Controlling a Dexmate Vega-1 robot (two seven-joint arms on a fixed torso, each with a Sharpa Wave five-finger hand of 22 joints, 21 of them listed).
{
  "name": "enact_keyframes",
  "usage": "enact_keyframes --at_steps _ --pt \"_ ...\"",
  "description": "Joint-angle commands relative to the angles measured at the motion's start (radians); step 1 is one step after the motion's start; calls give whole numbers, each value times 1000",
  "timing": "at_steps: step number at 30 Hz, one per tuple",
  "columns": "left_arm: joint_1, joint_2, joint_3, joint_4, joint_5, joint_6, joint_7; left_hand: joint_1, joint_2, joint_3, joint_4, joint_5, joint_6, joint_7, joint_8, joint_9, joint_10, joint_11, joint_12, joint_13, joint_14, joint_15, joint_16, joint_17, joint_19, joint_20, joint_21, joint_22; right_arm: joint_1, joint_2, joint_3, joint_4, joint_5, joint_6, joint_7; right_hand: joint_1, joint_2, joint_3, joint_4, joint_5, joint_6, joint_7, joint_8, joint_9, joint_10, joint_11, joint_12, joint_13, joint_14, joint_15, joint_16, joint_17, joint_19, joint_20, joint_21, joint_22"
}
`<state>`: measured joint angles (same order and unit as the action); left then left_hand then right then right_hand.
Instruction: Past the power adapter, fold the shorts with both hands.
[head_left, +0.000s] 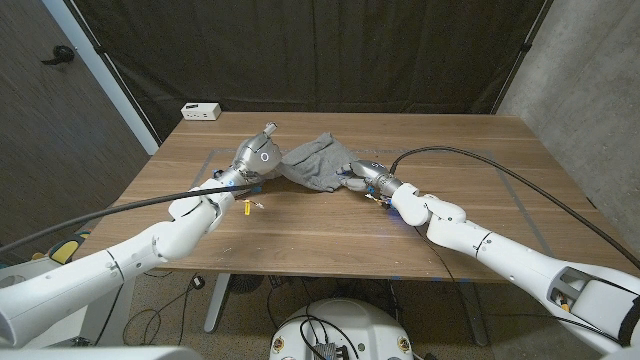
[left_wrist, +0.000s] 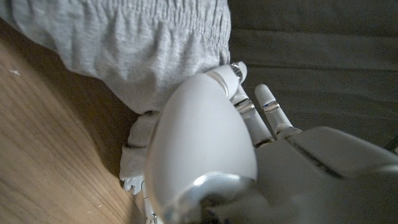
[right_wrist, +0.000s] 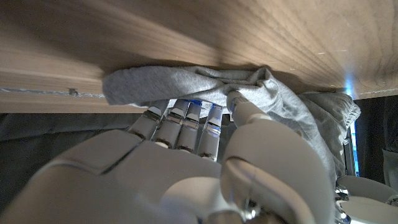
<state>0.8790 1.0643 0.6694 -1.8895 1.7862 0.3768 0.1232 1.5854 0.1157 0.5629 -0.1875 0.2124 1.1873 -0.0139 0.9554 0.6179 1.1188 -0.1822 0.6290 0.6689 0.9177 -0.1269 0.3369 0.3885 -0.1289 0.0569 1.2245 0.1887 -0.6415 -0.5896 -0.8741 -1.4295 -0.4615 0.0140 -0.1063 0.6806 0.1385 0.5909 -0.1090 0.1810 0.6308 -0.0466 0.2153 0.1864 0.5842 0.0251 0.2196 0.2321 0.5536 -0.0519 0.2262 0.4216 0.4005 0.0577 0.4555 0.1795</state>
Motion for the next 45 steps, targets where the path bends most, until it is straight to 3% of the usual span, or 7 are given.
enact_keyframes --at_steps 1,10,21,33,45 --pt "-30 69 -44 -6 -37 -100 122 21 -5 2 4 -18 45 65 16 -2 31 -17 25 45 6 -106 -7 24 -13 -5 15 0 5 5 0 13 -1 8 -6 1 12 0 -7 -1 5 1 -2 2 3 2 -5 1 9 -46 4 0 21 11 5 4" --pt "-84 111 -61 -6 -29 -167 211 25 -7 9 8 -31 46 67 21 -24 16 -19 14 51 5 -107 -22 55 -2 -16 44 2 20 18 -6 41 5 25 -6 1 13 -1 -8 -1 5 1 -3 2 4 3 -6 0 8 -47 5 0 22 10 5 4" --pt "-218 143 -53 -9 -4 -355 288 10 -2 -5 14 -31 21 66 31 -22 -2 -21 -25 19 -8 -108 -42 86 6 -27 78 3 33 24 -18 64 5 45 4 -1 15 -1 -9 -2 4 1 -6 2 3 5 -7 -2 7 -47 5 -2 23 10 4 4" --pt "-382 80 12 67 50 -477 368 -4 3 -24 14 -28 6 65 42 -21 -5 -21 -41 16 -10 -109 -60 117 4 -32 109 0 50 45 -27 112 8 59 -8 -2 16 -3 -12 -2 3 1 -8 2 2 3 -9 -3 6 -47 6 -3 23 10 3 4" --pt "-445 38 65 111 25 -485 437 -2 -8 -31 10 -29 17 67 56 -26 5 -20 -43 26 1 -108 -76 141 4 -33 127 -5 70 65 -39 146 7 71 -17 0 17 -3 -15 -1 1 1 -11 2 2 5 -10 -4 3 -44 6 -4 25 9 3 4"
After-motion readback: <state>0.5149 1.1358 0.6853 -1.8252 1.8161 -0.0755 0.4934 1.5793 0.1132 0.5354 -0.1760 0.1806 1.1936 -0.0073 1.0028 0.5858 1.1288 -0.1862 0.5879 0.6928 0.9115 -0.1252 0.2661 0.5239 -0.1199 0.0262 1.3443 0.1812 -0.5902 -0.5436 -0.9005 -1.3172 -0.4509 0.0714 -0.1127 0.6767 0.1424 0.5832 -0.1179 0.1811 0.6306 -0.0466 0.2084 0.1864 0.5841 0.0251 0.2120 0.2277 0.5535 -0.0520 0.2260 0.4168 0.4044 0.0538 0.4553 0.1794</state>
